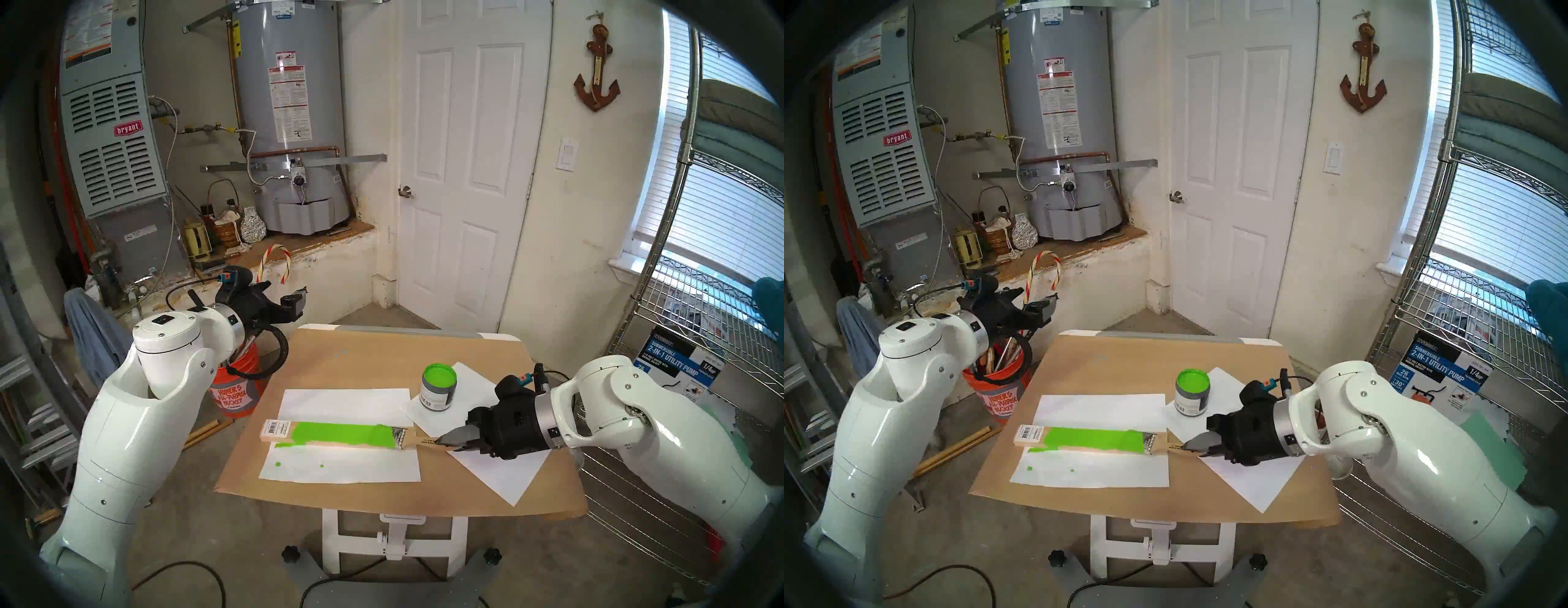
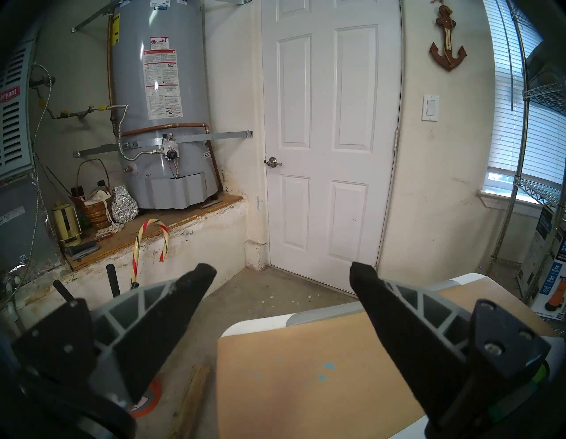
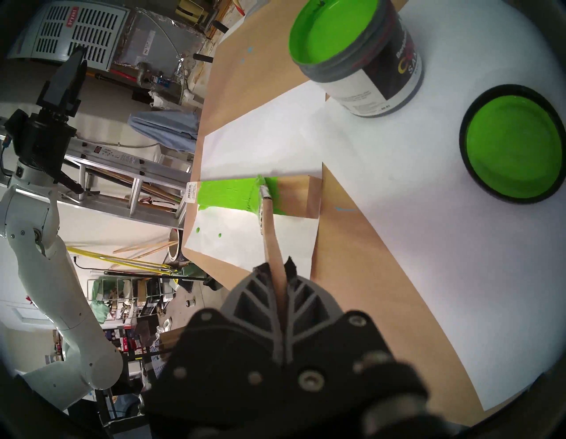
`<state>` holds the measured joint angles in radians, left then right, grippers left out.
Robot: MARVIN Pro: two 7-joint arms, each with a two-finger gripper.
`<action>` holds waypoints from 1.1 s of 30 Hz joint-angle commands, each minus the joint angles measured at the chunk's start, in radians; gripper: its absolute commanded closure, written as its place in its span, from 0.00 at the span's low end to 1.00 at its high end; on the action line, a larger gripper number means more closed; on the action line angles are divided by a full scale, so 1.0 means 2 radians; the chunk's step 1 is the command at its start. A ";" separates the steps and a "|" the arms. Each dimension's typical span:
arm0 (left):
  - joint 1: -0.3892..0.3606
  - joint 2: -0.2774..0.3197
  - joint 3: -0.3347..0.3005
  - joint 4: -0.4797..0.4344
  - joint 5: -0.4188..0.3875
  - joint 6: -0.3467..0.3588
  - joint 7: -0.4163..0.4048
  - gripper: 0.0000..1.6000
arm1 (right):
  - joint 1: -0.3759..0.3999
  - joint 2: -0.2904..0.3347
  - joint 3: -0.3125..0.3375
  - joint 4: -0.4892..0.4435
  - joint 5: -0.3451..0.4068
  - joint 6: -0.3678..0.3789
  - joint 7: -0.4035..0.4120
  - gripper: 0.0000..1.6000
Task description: Pick up brush, dip the brush into paint, and paint the wood
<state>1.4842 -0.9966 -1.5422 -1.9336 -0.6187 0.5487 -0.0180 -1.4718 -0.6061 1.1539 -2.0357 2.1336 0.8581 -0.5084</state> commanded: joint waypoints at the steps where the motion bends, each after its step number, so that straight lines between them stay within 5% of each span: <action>1: -0.004 0.001 -0.005 -0.008 -0.001 -0.001 0.000 0.00 | -0.008 0.012 0.009 -0.004 -0.002 -0.002 0.005 1.00; 33: -0.004 0.001 -0.005 -0.008 -0.001 -0.001 0.000 0.00 | -0.052 0.054 0.045 -0.017 -0.014 -0.016 0.041 1.00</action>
<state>1.4842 -0.9966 -1.5422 -1.9336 -0.6186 0.5487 -0.0180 -1.5709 -0.5152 1.2308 -2.0618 2.1033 0.8289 -0.4274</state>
